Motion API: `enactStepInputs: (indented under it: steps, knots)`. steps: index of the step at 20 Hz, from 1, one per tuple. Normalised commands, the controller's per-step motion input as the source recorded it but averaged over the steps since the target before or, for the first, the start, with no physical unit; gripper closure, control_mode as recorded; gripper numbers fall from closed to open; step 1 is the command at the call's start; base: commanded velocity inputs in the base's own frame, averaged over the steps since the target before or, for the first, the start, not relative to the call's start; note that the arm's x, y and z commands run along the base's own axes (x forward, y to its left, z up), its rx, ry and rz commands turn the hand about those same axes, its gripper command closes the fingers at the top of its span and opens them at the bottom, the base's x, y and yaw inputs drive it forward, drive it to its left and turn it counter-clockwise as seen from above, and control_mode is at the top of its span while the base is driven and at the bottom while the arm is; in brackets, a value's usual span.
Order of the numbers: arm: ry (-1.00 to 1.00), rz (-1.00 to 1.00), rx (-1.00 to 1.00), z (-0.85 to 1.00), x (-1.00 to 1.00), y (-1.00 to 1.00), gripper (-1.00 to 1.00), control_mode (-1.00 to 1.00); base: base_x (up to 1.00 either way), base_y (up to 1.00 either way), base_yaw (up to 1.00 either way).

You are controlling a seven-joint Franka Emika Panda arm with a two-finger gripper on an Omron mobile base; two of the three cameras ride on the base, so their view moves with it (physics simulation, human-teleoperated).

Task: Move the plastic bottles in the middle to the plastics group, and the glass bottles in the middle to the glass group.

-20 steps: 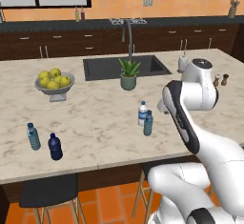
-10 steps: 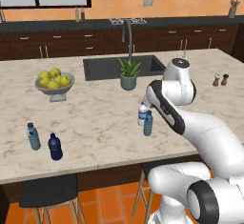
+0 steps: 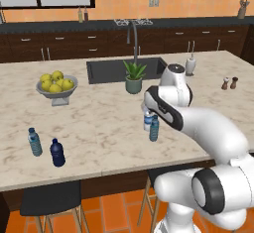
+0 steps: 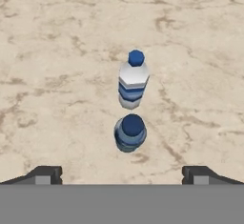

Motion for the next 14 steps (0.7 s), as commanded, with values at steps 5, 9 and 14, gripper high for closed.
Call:
enactStepInputs:
  steps: [5,9,14]
  knots:
    - [0.0,0.0,0.0,-0.41,0.31,0.0,-1.0,-1.0,0.0,0.0,0.0]
    - [0.0,0.0,0.0,-0.37,0.32,-0.06,-1.0,-1.0,0.0,0.0,0.0]
    - [0.0,0.0,0.0,-0.24,0.18,-0.01,-1.0,-1.0,0.0,0.0,0.0]
